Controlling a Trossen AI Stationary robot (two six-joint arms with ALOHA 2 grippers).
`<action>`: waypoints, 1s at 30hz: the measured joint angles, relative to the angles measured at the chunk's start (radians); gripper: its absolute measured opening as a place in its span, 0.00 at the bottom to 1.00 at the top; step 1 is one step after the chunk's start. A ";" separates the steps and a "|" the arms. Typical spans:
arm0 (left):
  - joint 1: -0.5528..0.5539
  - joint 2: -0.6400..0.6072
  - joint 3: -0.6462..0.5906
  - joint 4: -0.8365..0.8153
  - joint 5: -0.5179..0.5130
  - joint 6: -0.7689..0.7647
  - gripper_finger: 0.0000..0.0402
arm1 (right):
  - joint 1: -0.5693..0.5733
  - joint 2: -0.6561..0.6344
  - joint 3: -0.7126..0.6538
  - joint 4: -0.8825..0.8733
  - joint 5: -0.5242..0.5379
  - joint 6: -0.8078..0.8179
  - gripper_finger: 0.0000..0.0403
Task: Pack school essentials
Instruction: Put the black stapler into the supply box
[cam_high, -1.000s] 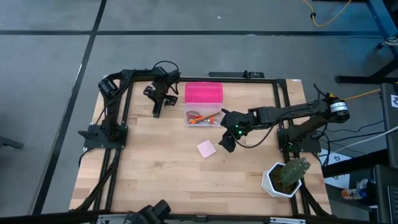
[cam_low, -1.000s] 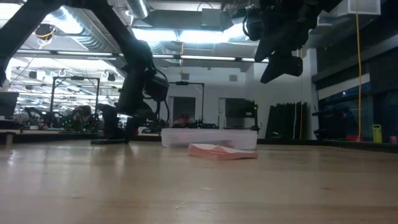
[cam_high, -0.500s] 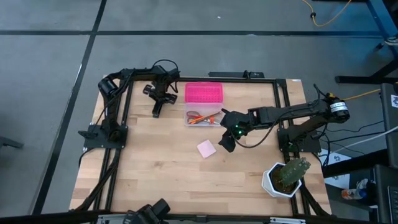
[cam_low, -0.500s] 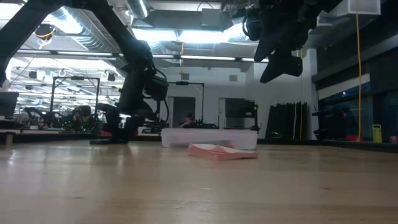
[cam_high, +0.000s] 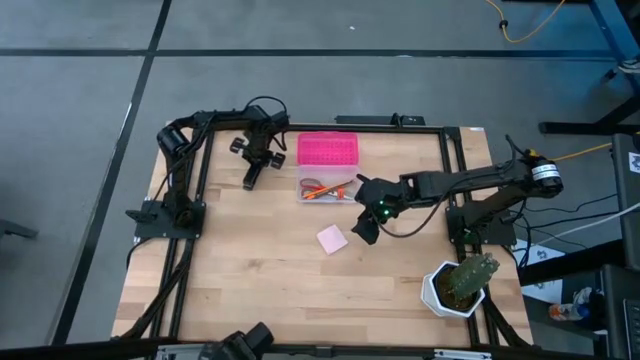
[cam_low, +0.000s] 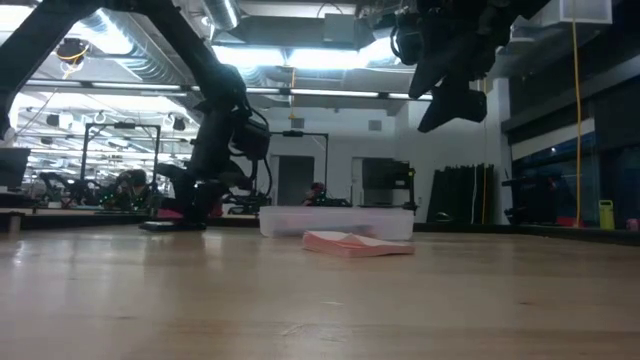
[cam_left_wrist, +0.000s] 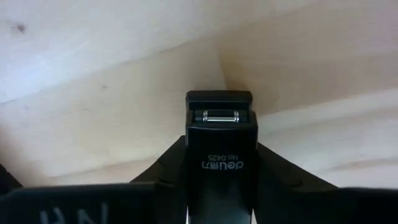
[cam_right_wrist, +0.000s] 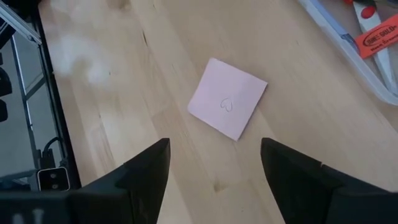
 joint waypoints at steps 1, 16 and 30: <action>-0.002 -0.003 -0.001 -0.011 0.005 0.000 0.26 | -0.002 -0.006 0.000 -0.007 -0.002 0.001 0.62; -0.140 -0.212 0.046 0.026 0.166 -0.083 0.26 | -0.080 -0.309 0.037 -0.050 0.132 -0.056 0.62; -0.304 -0.113 0.342 0.264 0.185 -0.070 0.26 | -0.091 -0.433 0.038 -0.049 0.178 -0.055 0.62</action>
